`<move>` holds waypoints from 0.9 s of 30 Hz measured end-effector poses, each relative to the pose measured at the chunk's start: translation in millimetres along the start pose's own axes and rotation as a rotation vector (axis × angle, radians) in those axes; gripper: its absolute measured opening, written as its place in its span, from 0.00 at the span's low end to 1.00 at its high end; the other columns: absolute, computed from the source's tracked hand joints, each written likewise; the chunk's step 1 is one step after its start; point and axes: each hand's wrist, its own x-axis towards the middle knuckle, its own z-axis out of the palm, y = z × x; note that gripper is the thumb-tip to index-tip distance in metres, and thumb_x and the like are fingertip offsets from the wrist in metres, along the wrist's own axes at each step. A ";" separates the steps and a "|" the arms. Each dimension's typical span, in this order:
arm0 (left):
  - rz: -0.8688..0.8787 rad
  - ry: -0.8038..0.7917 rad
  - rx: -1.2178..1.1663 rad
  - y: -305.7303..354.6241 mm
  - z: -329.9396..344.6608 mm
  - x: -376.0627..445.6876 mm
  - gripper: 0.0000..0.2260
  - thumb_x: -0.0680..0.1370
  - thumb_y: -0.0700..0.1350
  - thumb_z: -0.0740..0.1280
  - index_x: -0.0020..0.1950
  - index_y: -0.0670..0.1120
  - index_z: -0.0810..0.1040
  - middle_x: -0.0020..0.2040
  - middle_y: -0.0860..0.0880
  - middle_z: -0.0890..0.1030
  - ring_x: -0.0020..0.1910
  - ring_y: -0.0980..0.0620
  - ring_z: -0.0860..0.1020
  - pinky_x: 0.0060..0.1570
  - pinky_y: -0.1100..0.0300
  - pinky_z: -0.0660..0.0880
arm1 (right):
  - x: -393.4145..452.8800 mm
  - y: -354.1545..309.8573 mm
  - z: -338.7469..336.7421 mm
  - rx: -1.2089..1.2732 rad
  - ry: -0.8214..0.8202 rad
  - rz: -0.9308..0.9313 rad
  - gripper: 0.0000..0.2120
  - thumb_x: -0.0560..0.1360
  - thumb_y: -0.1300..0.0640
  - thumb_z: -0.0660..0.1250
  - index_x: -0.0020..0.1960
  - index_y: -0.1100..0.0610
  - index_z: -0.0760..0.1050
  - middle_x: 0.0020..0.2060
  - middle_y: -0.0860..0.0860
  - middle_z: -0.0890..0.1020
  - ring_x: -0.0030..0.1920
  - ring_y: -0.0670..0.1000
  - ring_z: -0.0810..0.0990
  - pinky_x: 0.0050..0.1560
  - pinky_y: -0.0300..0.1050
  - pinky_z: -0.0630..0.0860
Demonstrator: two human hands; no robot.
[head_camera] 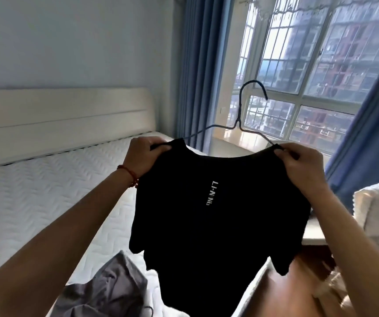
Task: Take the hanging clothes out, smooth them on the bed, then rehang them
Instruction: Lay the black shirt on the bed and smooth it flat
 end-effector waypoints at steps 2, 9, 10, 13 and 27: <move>0.040 0.012 -0.001 28.5 10.1 6.8 0.08 0.73 0.41 0.69 0.48 0.38 0.83 0.47 0.41 0.85 0.46 0.55 0.77 0.41 0.82 0.64 | 10.5 6.7 -25.8 -0.035 0.031 -0.029 0.09 0.74 0.60 0.66 0.52 0.60 0.81 0.50 0.56 0.84 0.49 0.46 0.75 0.50 0.32 0.64; 0.107 0.046 -0.058 118.6 86.8 10.6 0.09 0.73 0.41 0.69 0.50 0.38 0.83 0.48 0.42 0.84 0.46 0.55 0.77 0.43 0.84 0.65 | 35.4 68.5 -103.7 -0.058 0.050 -0.039 0.10 0.74 0.60 0.67 0.54 0.60 0.81 0.53 0.55 0.83 0.49 0.44 0.74 0.48 0.28 0.61; 0.113 0.049 -0.068 131.9 101.2 9.8 0.09 0.73 0.41 0.69 0.50 0.39 0.83 0.49 0.43 0.84 0.46 0.55 0.77 0.44 0.80 0.66 | 38.5 80.0 -114.3 -0.058 0.039 -0.039 0.10 0.74 0.59 0.67 0.54 0.59 0.81 0.53 0.55 0.83 0.49 0.44 0.74 0.48 0.28 0.61; 0.130 0.046 -0.083 168.1 143.5 6.9 0.09 0.74 0.41 0.68 0.51 0.40 0.83 0.48 0.43 0.84 0.47 0.53 0.78 0.50 0.66 0.69 | 46.8 115.7 -142.1 -0.052 0.013 -0.036 0.10 0.74 0.60 0.67 0.53 0.59 0.81 0.52 0.55 0.84 0.49 0.44 0.74 0.48 0.27 0.61; -0.007 0.193 -0.034 187.0 200.0 10.9 0.05 0.71 0.39 0.71 0.45 0.42 0.84 0.30 0.77 0.75 0.37 0.78 0.75 0.44 0.84 0.66 | 92.4 206.2 -159.0 0.068 -0.151 -0.063 0.07 0.73 0.59 0.69 0.50 0.58 0.82 0.39 0.48 0.80 0.45 0.47 0.77 0.46 0.31 0.65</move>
